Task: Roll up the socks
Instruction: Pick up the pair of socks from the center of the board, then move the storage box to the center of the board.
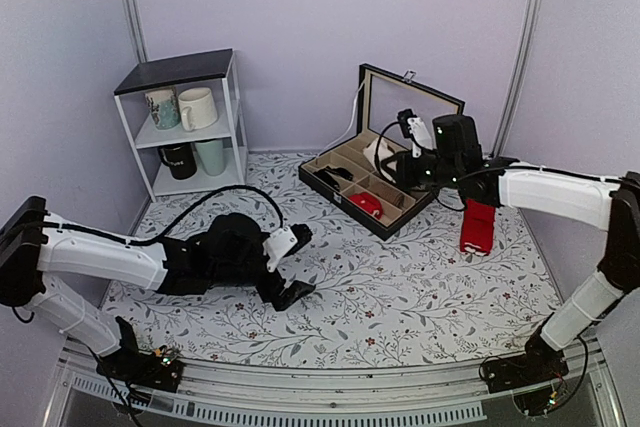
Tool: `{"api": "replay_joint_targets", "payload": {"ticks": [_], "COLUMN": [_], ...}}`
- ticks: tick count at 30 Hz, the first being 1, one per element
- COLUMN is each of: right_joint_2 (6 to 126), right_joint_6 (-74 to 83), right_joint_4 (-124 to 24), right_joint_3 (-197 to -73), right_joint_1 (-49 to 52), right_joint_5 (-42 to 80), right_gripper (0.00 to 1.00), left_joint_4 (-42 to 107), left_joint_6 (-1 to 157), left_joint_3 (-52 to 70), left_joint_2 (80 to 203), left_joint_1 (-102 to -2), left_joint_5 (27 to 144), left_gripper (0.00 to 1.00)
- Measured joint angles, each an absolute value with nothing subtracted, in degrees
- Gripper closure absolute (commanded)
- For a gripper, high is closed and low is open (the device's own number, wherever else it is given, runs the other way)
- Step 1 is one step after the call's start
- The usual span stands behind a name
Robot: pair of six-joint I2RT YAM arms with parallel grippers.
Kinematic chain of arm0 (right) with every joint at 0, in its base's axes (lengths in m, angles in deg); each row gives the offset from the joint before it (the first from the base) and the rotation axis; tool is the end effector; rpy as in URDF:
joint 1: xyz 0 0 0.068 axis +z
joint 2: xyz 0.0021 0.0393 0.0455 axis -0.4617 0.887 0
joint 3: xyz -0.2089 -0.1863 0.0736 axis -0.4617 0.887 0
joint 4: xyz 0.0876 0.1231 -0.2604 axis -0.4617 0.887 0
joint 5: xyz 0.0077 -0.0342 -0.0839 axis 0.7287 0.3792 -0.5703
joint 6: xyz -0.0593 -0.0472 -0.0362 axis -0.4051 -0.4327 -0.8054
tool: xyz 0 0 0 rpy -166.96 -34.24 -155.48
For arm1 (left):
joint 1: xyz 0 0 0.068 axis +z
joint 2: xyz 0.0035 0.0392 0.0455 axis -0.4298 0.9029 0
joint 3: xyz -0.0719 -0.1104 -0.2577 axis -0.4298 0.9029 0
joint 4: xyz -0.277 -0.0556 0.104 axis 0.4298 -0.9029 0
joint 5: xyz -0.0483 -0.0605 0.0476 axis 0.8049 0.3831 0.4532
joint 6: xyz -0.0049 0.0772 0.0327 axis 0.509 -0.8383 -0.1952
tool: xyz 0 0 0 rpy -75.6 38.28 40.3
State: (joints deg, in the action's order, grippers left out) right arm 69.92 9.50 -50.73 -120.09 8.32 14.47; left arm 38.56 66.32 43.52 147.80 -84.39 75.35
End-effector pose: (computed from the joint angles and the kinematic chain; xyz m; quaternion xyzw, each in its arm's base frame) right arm 0.3359 0.2473 0.2704 -0.1873 0.8167 0.2419 0.4893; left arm 0.1807 -0.2947 0.1494 0.4335 0.7775 -0.2092 0.4048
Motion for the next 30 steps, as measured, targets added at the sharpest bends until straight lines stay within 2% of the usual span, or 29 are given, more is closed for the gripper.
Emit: {"api": "replay_joint_targets", "payload": {"ticks": [5,15,21,30], "right_joint_2": [84.5,101.4,104.3,99.1], "right_joint_6": [2.7,-1.6,0.1,4.0], "right_joint_4": [-51.8,-51.6,-50.9,-52.3], "right_joint_3": [-136.9,-155.6,-154.6,-136.1], "right_joint_1": [4.4,-2.4,-2.4,0.6], "right_joint_5": [18.0,22.6,24.3,25.4], "right_gripper": [1.00,1.00,1.00,1.00], "left_joint_4": [38.0,38.7,39.6,40.6], "left_joint_6": [65.6,64.7,65.1,66.4], "left_joint_3": [43.5,43.6,43.6,44.4], "left_joint_2": [146.8,147.4,146.4,145.8], "left_joint_1": [-82.7,-80.9,-77.2,-76.3], "left_joint_5": [76.3,77.7,78.4,80.4], "left_gripper": [0.01,0.00,0.01,0.00]}}
